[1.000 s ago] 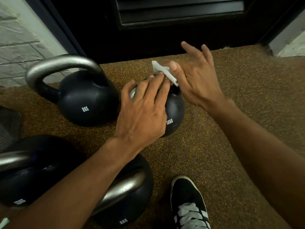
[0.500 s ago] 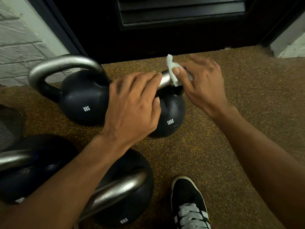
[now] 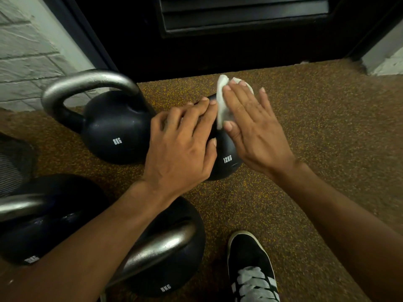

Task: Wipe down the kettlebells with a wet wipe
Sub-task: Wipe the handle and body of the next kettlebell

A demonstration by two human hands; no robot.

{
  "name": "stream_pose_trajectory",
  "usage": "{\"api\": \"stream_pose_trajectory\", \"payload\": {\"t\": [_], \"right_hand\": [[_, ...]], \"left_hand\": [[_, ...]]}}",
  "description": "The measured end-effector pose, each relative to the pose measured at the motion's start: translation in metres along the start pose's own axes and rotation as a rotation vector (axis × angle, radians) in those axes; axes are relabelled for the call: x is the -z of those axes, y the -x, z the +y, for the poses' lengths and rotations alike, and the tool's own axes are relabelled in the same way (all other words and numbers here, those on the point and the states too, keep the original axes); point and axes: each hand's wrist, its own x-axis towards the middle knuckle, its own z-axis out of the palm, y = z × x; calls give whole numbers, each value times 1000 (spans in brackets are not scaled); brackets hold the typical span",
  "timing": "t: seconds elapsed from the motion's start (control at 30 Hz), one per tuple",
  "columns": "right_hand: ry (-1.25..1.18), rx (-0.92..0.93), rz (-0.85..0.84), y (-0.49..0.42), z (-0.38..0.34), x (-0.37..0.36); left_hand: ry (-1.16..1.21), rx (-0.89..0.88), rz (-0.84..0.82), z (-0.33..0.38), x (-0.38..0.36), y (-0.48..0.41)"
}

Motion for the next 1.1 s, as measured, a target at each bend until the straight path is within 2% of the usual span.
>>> {"api": "stream_pose_trajectory", "payload": {"t": [0.07, 0.2, 0.4, 0.47, 0.6, 0.67, 0.8, 0.9, 1.0, 1.1], "right_hand": [[-17, -37, 0, -5, -4, 0], [5, 54, 5, -4, 2, 1], [-10, 33, -6, -6, 11, 4], [-54, -26, 5, -6, 8, 5], [-31, 17, -20, -7, 9, 5], [-58, -37, -15, -8, 7, 5], [-32, 38, -15, -10, 5, 7], [-62, -49, 18, -11, 1, 7], [-20, 27, 2, -5, -3, 3], [-66, -60, 15, -13, -2, 5]], "left_hand": [[-3, 3, 8, 0, -1, 0], [21, 1, 29, -1, -1, -1], [-12, 14, 28, 3, -4, 1], [-21, 19, 31, 4, -4, 2], [-31, 16, 26, 3, -4, 1], [-35, 14, 29, 3, -4, 1], [-31, 20, 27, 3, -5, 1], [-29, 26, 22, 3, -6, 2], [-13, 30, 13, 4, -5, 2], [6, 26, 2, 3, -3, 1]]}}
